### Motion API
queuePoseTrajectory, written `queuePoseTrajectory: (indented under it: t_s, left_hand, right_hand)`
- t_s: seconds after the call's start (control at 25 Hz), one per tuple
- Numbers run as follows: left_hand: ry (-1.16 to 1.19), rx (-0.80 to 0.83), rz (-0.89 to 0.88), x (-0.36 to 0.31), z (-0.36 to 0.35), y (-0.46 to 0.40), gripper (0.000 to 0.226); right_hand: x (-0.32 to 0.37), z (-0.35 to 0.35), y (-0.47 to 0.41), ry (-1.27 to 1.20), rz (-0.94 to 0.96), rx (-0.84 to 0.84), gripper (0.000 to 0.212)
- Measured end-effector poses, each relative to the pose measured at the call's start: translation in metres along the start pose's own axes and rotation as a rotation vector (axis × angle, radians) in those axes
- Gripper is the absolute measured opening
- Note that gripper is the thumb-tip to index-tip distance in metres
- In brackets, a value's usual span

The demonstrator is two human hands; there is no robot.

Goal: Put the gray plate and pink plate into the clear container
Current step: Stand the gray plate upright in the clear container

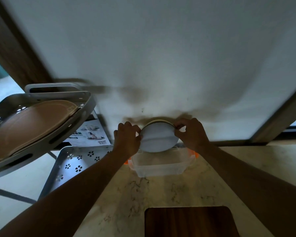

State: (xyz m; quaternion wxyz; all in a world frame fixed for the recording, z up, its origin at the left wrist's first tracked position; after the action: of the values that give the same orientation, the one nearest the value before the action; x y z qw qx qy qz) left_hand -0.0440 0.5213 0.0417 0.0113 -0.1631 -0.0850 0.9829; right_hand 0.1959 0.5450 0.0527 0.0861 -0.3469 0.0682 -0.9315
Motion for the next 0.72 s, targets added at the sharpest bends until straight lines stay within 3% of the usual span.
queuePoseTrajectory:
  t_s: [0.44,0.72]
  left_hand:
    - [0.034,-0.012,0.081,0.007,-0.018,-0.006,0.015]
    - [-0.003,-0.119,0.044,0.007,-0.017,-0.003,0.012]
  right_hand:
    - [-0.011,-0.014,0.001,0.084,0.022,0.018,0.014]
    - [-0.005,-0.022,0.005,0.426,0.109,-0.059,0.017]
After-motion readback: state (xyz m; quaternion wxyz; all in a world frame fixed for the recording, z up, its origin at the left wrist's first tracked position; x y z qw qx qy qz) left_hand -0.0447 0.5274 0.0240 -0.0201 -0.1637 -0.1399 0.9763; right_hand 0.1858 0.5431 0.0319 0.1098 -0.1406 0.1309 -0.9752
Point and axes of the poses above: each hand's wrist, its own y-axis away from the middle knuckle, its own z-axis out of the back of the hand, x = y × z, the point moved 4 cm from there along -y, towards the middle knuckle, and after that the axes turned 3 degrees about -z, right-handed, at the moved point
